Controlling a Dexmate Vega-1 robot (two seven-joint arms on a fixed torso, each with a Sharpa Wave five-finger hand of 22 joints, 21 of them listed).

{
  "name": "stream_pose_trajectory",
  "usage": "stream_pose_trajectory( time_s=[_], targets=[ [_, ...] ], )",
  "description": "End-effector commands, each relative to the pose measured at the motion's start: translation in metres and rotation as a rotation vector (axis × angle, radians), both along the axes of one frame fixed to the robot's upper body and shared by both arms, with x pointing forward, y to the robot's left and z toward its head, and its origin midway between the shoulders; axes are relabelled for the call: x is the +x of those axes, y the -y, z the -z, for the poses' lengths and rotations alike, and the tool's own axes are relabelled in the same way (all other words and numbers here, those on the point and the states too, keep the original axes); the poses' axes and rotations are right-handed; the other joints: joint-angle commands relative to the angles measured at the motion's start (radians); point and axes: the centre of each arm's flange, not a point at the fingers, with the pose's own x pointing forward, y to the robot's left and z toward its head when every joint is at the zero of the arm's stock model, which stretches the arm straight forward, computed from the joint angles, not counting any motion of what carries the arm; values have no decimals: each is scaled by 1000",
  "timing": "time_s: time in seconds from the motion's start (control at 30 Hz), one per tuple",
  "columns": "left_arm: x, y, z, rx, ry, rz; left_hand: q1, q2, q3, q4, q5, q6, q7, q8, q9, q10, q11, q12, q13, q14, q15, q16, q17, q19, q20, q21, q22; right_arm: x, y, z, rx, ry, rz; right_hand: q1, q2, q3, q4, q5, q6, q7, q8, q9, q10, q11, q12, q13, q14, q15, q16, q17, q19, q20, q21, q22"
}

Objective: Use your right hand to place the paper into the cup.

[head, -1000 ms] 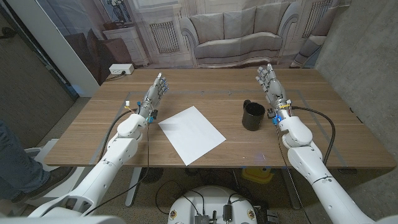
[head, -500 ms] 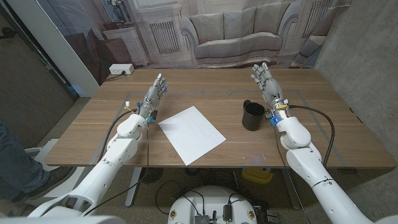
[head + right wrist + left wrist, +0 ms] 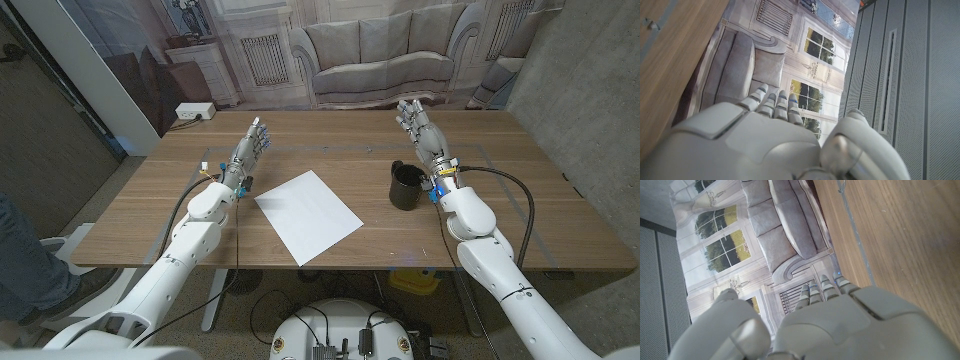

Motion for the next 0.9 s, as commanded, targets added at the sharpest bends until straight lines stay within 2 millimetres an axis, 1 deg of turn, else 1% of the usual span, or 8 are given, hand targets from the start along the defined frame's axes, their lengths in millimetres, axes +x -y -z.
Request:
stream_pose_trajectory(
  time_s=[0.03, 0.23, 0.4, 0.47, 0.77, 0.9],
  targets=[
    [1, 2, -6, 3, 9, 7, 10, -1, 1, -1, 2, 16, 3, 7, 6, 5, -5, 4, 6, 6, -8, 2, 4, 4, -80, 6, 3, -8, -6, -3, -18, 40, -12, 11, 2, 6, -7, -2, 9, -2, 10, 3, 11, 6, 9, 1, 12, 1, 7, 4, 11, -45, 7, 2],
    [3, 3, -10, 5, 18, 10, 11, 0, 0, -1, 2, 16, 3, 6, 6, 7, -6, 5, 6, 7, -8, 2, 4, 5, -80, 7, 3, -12, -9, -6, -28, 61, -16, 12, 2, 6, -8, -2, 13, -3, 10, 3, 14, 3, 9, 1, 14, 0, 6, 3, 13, -46, 7, 2],
    [4, 4, -11, 0, 21, 15, 11, 1, -1, -2, 2, 17, 3, 6, 6, 7, -5, 5, 6, 6, -9, 1, 4, 5, -80, 6, 3, -13, -12, -7, -33, 74, -22, 14, 2, 5, -10, -3, 14, -3, 9, 3, 16, 6, 8, 0, 15, 0, 5, 3, 14, -46, 6, 2],
    [5, 4, -11, -1, 22, 15, 11, 1, -1, -2, 1, 17, 4, 6, 6, 8, -6, 5, 6, 7, -9, 2, 4, 5, -80, 7, 3, -13, -13, -7, -36, 78, -23, 15, 2, 5, -10, -3, 15, -3, 9, 3, 16, 2, 8, 0, 16, 0, 4, 3, 14, -46, 6, 2],
    [11, 3, -11, -6, 14, 23, 12, 2, -2, -2, 1, 18, 4, 6, 6, 8, -7, 4, 6, 8, -10, 1, 4, 5, -77, 6, 3, -11, -18, -9, -44, 95, -36, 17, 3, 4, -13, -4, 16, -3, 7, 3, 15, 4, 5, 0, 14, 0, 1, 3, 16, -47, 5, 2],
    [15, 4, -7, -46, 3, 48, 13, 2, -3, -2, 1, 18, 4, 5, 6, 10, -7, 5, 6, 9, -10, 2, 4, 7, -78, 7, 3, -10, -19, -9, -39, 96, -45, 17, 4, 4, -13, -5, 12, -1, 4, 3, 9, 5, 2, 0, 12, 0, 0, 3, 15, -46, 4, 2]
  ],
)
